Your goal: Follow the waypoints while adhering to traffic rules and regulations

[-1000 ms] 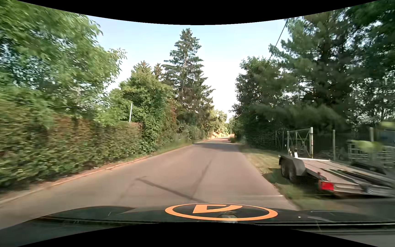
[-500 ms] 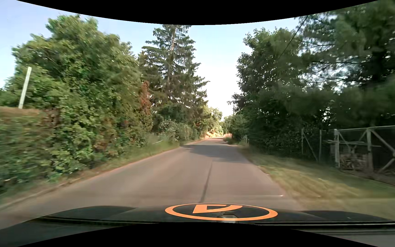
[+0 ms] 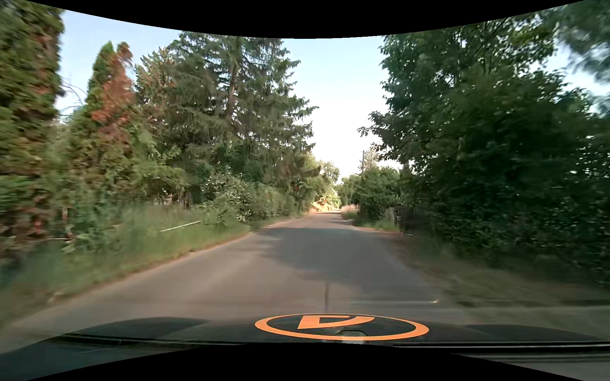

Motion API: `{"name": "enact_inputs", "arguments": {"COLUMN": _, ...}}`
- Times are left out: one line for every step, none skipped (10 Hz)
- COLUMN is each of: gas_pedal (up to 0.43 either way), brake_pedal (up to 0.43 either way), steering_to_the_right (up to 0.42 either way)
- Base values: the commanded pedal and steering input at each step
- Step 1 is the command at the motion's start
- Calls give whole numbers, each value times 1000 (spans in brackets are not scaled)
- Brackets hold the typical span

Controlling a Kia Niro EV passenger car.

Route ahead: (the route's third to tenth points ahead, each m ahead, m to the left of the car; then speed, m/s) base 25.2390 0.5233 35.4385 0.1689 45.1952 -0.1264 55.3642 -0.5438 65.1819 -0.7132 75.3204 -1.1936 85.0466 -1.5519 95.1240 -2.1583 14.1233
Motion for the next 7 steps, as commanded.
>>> {"name": "enact_inputs", "arguments": {"gas_pedal": 209, "brake_pedal": 0, "steering_to_the_right": 10}}
{"name": "enact_inputs", "arguments": {"gas_pedal": 209, "brake_pedal": 0, "steering_to_the_right": 10}}
{"name": "enact_inputs", "arguments": {"gas_pedal": 209, "brake_pedal": 0, "steering_to_the_right": 10}}
{"name": "enact_inputs", "arguments": {"gas_pedal": 209, "brake_pedal": 0, "steering_to_the_right": 10}}
{"name": "enact_inputs", "arguments": {"gas_pedal": 209, "brake_pedal": 0, "steering_to_the_right": 10}}
{"name": "enact_inputs", "arguments": {"gas_pedal": 209, "brake_pedal": 0, "steering_to_the_right": 10}}
{"name": "enact_inputs", "arguments": {"gas_pedal": 209, "brake_pedal": 0, "steering_to_the_right": 10}}
